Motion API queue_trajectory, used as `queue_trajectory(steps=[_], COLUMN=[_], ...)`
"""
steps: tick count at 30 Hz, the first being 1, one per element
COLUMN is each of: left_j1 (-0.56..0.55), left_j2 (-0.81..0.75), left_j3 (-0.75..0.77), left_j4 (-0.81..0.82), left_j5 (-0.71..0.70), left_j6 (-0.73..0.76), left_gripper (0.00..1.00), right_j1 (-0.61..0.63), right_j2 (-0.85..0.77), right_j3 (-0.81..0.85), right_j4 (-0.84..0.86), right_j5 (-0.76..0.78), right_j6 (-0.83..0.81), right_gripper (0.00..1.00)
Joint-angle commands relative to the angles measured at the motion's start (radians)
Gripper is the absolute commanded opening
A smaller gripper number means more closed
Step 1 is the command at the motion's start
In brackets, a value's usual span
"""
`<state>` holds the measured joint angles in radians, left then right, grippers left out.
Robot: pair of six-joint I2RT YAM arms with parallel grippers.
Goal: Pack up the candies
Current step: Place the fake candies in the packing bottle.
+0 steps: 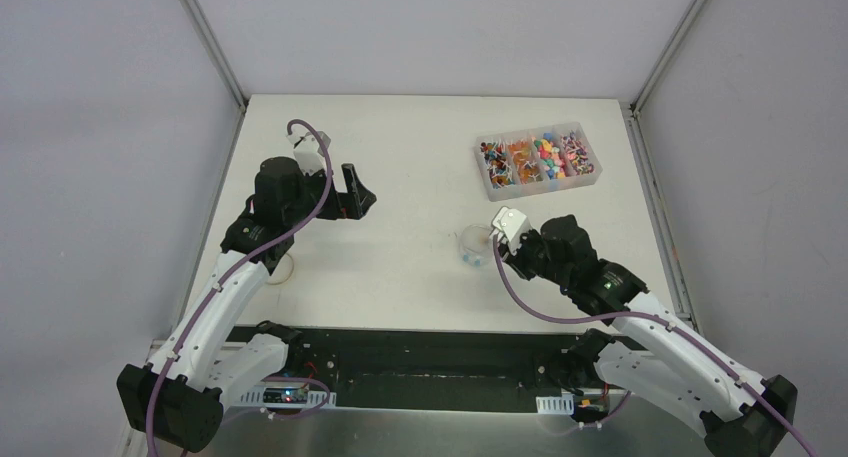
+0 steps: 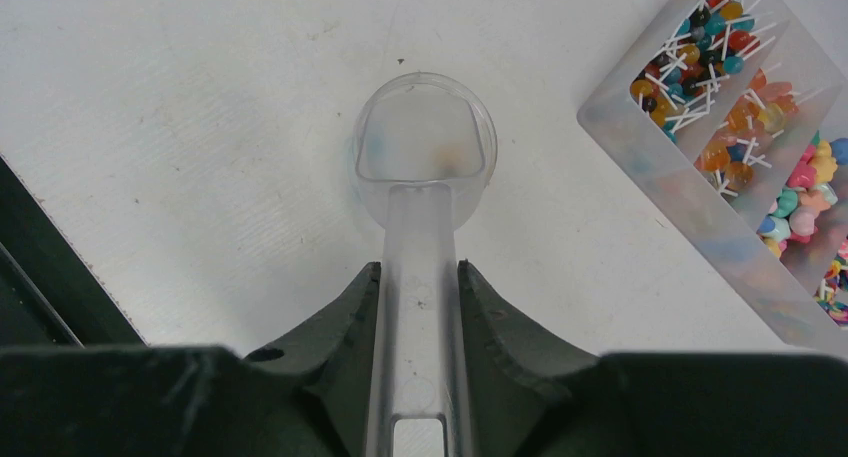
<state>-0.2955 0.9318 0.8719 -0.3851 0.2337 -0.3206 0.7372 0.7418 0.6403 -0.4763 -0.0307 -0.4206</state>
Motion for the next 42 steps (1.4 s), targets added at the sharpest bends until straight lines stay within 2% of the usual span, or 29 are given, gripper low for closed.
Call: queue_trajectory(steps=[1, 15, 19, 28, 32, 37, 42], left_j1=[-0.008, -0.008, -0.008, -0.008, -0.008, -0.008, -0.012], left_j2=[-0.022, -0.023, -0.023, -0.022, -0.018, -0.023, -0.025], left_j3=[0.001, 0.001, 0.001, 0.001, 0.001, -0.001, -0.003], left_j4=[0.021, 0.02, 0.021, 0.021, 0.02, 0.022, 0.025], left_j5=[-0.021, -0.019, -0.016, -0.014, -0.006, -0.004, 0.001], left_j6=[0.011, 0.012, 0.012, 0.01, 0.011, 0.011, 0.012], left_gripper=[0.99, 0.99, 0.99, 0.99, 0.99, 0.99, 0.99], right_j1=[0.012, 0.051, 0.052, 0.051, 0.05, 0.03, -0.095], right_j2=[0.024, 0.141, 0.145, 0.045, 0.053, 0.159, 0.33], right_j3=[0.04, 0.031, 0.068, 0.159, 0.213, 0.322, 0.436], right_j4=[0.12, 0.303, 0.271, 0.138, 0.141, 0.13, 0.062], right_j5=[-0.053, -0.069, -0.031, 0.022, 0.156, 0.382, 0.378], right_j6=[0.005, 0.052, 0.055, 0.072, 0.147, 0.242, 0.329], right_gripper=[0.0, 0.0, 0.0, 0.0, 0.0, 0.0, 0.0])
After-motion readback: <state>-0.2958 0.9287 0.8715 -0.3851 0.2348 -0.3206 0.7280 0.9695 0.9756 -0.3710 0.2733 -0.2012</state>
